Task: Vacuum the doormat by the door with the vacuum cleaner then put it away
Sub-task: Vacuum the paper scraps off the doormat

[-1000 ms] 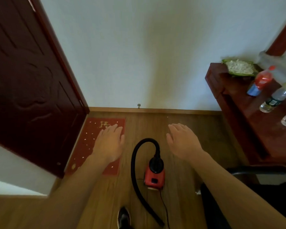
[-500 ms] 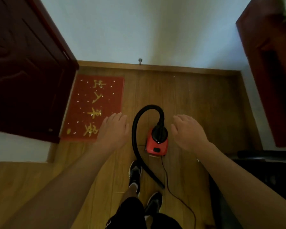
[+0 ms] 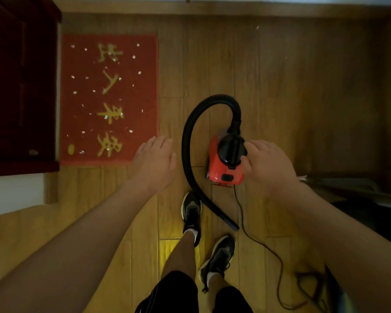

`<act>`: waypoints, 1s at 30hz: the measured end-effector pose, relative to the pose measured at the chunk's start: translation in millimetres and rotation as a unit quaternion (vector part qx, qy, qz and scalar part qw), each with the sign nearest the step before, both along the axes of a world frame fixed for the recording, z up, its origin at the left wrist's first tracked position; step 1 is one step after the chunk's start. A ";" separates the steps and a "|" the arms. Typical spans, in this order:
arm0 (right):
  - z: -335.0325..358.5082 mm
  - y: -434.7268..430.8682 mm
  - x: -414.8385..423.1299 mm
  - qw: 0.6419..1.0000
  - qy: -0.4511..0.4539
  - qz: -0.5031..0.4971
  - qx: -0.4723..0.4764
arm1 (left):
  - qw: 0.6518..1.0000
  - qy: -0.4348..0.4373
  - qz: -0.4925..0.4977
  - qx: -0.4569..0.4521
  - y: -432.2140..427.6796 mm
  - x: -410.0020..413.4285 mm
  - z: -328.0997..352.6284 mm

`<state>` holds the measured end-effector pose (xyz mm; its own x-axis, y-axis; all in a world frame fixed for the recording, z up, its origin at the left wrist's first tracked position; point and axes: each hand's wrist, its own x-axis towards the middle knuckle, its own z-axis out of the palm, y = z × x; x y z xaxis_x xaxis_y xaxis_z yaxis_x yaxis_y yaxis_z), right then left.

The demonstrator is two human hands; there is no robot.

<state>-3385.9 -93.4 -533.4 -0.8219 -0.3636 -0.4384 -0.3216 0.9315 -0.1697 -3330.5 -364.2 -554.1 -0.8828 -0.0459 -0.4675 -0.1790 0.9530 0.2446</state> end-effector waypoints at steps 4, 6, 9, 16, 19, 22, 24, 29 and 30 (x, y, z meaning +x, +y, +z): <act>-61.7 -6.9 -4.7 0.999 -0.030 0.005 0.011 | 1.000 -0.009 -0.008 0.008 -3.3 -6.9 -70.0; -90.3 -8.8 -8.3 0.999 -0.033 0.017 0.017 | 1.000 -0.016 -0.011 0.006 -5.6 -10.0 -104.8; -130.0 -9.8 -13.7 0.999 -0.035 0.023 0.028 | 0.999 -0.029 -0.017 0.007 -5.9 -13.2 -153.5; -204.9 -17.7 -11.4 0.996 -0.068 0.035 0.036 | 0.998 -0.057 -0.005 0.010 -4.5 -19.4 -246.1; -229.6 -24.2 -9.3 0.996 -0.071 0.045 0.040 | 0.997 -0.072 0.003 0.008 -6.1 -24.2 -274.3; -251.3 -29.4 -10.0 0.995 -0.076 0.047 0.042 | 0.996 -0.084 0.002 0.007 -6.1 -28.6 -299.0; -262.1 -31.8 -12.3 0.996 -0.075 0.041 0.039 | 0.995 -0.094 0.009 0.012 -4.3 -29.5 -313.3; -281.3 -34.5 -16.8 0.996 -0.076 0.034 0.027 | 0.989 -0.110 0.068 0.069 5.2 -22.0 -338.1; -283.9 -34.8 -17.5 0.996 -0.076 0.031 0.026 | 0.985 -0.110 0.094 0.094 7.9 -20.9 -340.9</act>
